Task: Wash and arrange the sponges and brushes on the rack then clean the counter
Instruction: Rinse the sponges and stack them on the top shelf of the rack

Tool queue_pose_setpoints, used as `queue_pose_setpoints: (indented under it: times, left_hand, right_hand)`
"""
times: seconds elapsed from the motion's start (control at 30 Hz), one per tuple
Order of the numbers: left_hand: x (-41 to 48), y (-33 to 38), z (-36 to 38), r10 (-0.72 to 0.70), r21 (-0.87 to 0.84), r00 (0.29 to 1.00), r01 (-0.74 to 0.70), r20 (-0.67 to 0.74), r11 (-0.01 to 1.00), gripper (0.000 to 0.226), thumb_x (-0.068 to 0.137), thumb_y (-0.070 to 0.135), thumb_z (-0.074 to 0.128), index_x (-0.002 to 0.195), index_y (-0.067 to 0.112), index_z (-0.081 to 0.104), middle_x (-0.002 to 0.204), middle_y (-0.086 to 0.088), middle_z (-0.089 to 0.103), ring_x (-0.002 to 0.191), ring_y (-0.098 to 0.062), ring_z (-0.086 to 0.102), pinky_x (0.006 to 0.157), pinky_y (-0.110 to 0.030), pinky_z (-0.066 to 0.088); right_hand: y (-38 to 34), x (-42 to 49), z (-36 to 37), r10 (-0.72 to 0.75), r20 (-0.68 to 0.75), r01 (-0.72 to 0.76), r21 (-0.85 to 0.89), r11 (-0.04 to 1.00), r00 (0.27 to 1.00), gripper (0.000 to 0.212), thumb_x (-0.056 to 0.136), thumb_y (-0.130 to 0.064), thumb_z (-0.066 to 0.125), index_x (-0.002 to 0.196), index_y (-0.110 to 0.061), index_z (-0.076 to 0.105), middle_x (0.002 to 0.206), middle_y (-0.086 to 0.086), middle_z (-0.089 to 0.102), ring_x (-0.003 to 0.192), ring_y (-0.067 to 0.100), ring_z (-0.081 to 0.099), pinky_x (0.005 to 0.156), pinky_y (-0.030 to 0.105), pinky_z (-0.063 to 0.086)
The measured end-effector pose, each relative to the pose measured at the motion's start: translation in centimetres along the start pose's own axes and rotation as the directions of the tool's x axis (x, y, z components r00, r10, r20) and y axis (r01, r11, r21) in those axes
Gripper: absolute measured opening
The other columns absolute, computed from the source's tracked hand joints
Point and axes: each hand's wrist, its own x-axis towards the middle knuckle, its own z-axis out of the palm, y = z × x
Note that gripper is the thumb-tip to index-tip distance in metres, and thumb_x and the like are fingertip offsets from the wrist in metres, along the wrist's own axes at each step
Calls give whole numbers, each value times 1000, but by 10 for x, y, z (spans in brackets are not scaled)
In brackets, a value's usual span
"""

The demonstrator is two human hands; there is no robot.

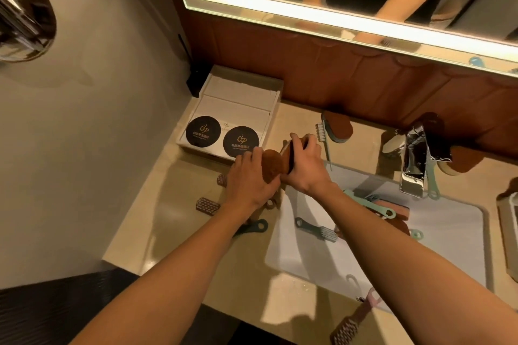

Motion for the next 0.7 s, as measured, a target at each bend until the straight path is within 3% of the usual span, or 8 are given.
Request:
queue_pose_setpoints:
  times: [0.2, 0.3, 0.37, 0.53, 0.7]
  left_hand:
    - [-11, 34, -1, 12, -31, 995, -15, -102, 999, 75, 79, 61, 69, 133, 17, 41, 119, -6, 57, 102, -24, 56, 80, -36, 50]
    - [-11, 55, -11, -102, -179, 995, 98, -16, 979, 74, 79, 64, 69, 130, 27, 31, 125, -3, 51, 108, -25, 58, 86, -42, 55]
    - [-12, 72, -19, -94, -303, 995, 98, 28, 948, 69, 78, 63, 73, 123, 32, 31, 123, 1, 49, 105, -22, 59, 85, -42, 58]
    - [-9, 126, -40, 7, -436, 1000, 5, 25, 900, 65, 74, 67, 74, 114, 32, 37, 113, 6, 52, 96, -12, 57, 76, -32, 54]
    - [-14, 195, -42, 115, -463, 993, -112, -21, 879, 20, 93, 47, 45, 102, 30, 42, 98, 3, 56, 89, -19, 58, 72, -38, 48]
  right_hand:
    - [15, -38, -37, -25, -66, 23, -26, 999, 998, 100, 66, -54, 78, 144, -20, 27, 129, 4, 25, 122, 31, 33, 99, 47, 50]
    - [25, -62, -57, -34, -118, 32, -21, 999, 992, 96, 66, -49, 78, 142, -21, 27, 127, 3, 25, 121, 30, 34, 94, 46, 53]
    - [30, -76, -71, -56, -157, 54, -15, 998, 986, 93, 66, -50, 77, 141, -23, 29, 126, 2, 25, 119, 28, 33, 91, 45, 53]
    - [44, -114, -111, -81, -268, 84, 1, 996, 960, 95, 62, -56, 75, 140, -27, 30, 123, -1, 26, 119, 27, 37, 87, 42, 54]
    - [78, -157, -155, -51, -413, 35, -46, 998, 909, 97, 63, -64, 73, 142, -25, 32, 131, 1, 27, 120, 26, 42, 93, 38, 51]
